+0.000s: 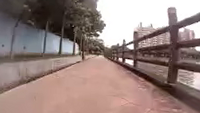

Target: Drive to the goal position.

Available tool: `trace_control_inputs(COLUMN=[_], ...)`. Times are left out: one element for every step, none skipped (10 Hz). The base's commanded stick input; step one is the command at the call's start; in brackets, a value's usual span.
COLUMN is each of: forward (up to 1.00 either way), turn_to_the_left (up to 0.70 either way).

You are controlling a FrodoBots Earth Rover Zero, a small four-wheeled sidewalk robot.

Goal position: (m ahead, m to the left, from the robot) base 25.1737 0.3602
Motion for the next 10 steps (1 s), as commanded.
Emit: trace_control_inputs(forward=[0.98,0.98,0.98,0.98,0.98,0.98,0.98,0.98,0.98,0.98], turn_to_the_left=[0.0,0.0,0.0,0.0,0.0,0.0,0.0,0.0,0.0,0.0])
